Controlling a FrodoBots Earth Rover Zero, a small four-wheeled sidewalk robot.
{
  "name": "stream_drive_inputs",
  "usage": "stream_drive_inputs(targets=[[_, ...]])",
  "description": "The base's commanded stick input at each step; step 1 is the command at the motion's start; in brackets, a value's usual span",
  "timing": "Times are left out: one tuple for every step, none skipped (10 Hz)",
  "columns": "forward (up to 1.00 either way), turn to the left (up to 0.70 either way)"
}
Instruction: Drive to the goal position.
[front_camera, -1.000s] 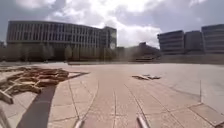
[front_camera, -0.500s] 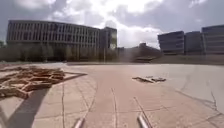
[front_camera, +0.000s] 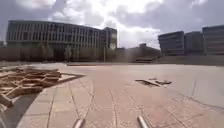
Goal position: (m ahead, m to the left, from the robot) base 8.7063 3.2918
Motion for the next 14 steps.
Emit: stream_drive_inputs(targets=[[0.70, 0.00], [0.70, 0.00], [0.70, 0.00], [0.70, 0.00], [0.70, 0.00], [0.70, 0.00], [0.70, 0.00], [0.70, 0.00], [0.70, 0.00], [0.70, 0.00], [0.70, 0.00], [0.70, 0.00], [0.70, 0.00], [0.70, 0.00]])
